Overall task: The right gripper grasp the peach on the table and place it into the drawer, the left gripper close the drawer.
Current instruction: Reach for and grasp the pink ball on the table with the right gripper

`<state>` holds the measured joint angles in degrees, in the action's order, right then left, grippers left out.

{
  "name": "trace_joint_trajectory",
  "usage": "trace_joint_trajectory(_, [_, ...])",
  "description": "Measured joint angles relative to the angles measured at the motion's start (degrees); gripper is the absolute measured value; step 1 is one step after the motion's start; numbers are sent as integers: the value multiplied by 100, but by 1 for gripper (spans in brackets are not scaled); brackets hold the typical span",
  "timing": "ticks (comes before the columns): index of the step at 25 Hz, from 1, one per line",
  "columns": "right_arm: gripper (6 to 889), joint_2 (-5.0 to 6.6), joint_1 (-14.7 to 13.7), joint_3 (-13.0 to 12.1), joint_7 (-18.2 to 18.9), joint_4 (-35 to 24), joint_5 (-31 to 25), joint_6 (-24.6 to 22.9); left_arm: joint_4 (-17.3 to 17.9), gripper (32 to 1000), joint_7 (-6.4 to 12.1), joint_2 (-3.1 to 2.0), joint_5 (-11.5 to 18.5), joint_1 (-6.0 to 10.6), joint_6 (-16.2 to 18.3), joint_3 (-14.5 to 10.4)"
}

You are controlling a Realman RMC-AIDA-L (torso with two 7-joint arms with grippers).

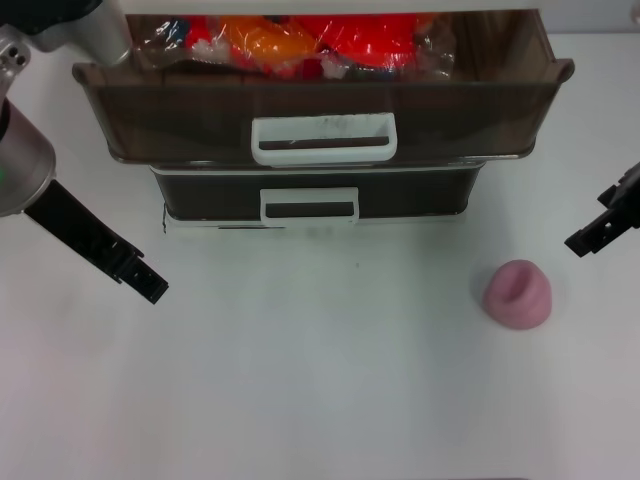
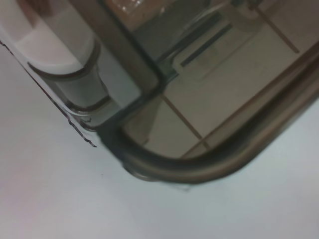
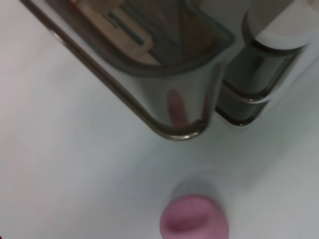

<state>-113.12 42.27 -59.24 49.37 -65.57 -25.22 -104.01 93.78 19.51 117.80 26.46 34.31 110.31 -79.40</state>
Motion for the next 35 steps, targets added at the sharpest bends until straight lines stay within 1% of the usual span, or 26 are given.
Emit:
trace_joint_trajectory(4, [848, -20, -75, 29, -301, -1, 0, 83, 0, 804, 0, -7, 0, 11, 0, 15])
trace_joint_trajectory(6, [848, -95, -153, 38, -445, -6, 1, 149, 0, 805, 0, -4, 0, 21, -2, 11])
trace_joint_trajectory(7, [848, -154, -195, 36, -501, -5, 0, 171, -2, 805, 0, -3, 0, 25, -2, 9])
trace_joint_trajectory(9, [847, -211, -255, 47, -550, -23, 0, 189, -7, 805, 0, 1, 0, 32, -6, 8])
trace_joint_trajectory(15, [846, -214, -342, 80, -598, -201, 0, 197, 3, 802, 0, -4, 0, 30, -1, 15])
trace_joint_trajectory(22, [845, -218, -368, 80, -576, -216, -3, 272, 9, 801, 0, -8, 0, 16, 8, 12])
trace_joint_trajectory(26, [841, -215, -511, 76, -495, -120, -33, 548, 9, 801, 0, -10, 0, 19, 9, 12])
trace_joint_trajectory(28, [835, -236, -601, 76, -434, -44, -62, 743, 9, 801, 0, -11, 0, 21, 9, 11])
trace_joint_trajectory(31, [827, -262, -676, 81, -327, 213, -172, 1037, 9, 801, 0, -11, 0, 11, 8, 12])
trace_joint_trajectory(35, [815, -239, -685, 84, -112, 830, -503, 1390, 8, 801, -1, -11, -1, 0, 0, 9])
